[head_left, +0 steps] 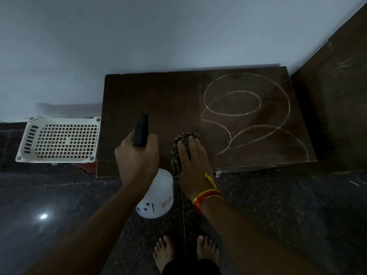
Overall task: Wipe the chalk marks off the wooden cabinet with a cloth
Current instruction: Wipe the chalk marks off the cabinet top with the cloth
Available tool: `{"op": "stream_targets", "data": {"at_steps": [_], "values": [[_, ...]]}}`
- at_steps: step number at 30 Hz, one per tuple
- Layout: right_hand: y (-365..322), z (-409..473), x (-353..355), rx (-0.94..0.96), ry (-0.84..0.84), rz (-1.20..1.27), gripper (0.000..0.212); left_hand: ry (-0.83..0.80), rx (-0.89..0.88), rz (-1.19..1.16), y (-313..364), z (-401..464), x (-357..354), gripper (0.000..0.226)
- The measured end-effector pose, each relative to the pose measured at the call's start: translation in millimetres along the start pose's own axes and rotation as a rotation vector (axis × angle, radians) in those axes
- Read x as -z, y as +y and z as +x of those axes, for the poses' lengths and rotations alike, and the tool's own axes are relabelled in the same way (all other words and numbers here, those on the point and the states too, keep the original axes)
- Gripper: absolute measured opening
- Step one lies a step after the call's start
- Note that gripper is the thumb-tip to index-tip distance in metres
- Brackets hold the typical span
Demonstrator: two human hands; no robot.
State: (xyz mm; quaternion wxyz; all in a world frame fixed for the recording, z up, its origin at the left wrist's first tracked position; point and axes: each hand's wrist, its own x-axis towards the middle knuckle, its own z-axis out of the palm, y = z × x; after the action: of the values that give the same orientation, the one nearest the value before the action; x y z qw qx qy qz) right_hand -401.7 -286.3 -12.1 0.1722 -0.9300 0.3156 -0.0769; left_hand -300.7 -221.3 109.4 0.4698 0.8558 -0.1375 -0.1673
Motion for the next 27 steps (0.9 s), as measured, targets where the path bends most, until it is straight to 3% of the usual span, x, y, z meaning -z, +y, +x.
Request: {"op": "stream_targets", "data": {"at_steps": [3, 7, 13, 20, 27], "values": [[22, -4, 8, -0.033, 0.002, -0.017, 0.059, -0.023, -0.011, 0.002, 2, -1, -1, 0.017], [33, -6, 10, -0.096, 0.018, -0.072, 0.079, -0.012, -0.030, 0.008, 0, -1, -6, 0.023], [35, 8, 8, -0.080, 0.036, -0.055, 0.064, -0.046, -0.076, 0.004, -3, -4, -12, 0.019], [35, -21, 17, -0.099, -0.009, -0.054, 0.077, -0.054, -0.039, -0.006, -1, -8, -15, 0.020], [42, 17, 16, -0.122, -0.014, -0.037, 0.064, -0.073, -0.049, -0.020, -2, -8, -22, 0.019]]}}
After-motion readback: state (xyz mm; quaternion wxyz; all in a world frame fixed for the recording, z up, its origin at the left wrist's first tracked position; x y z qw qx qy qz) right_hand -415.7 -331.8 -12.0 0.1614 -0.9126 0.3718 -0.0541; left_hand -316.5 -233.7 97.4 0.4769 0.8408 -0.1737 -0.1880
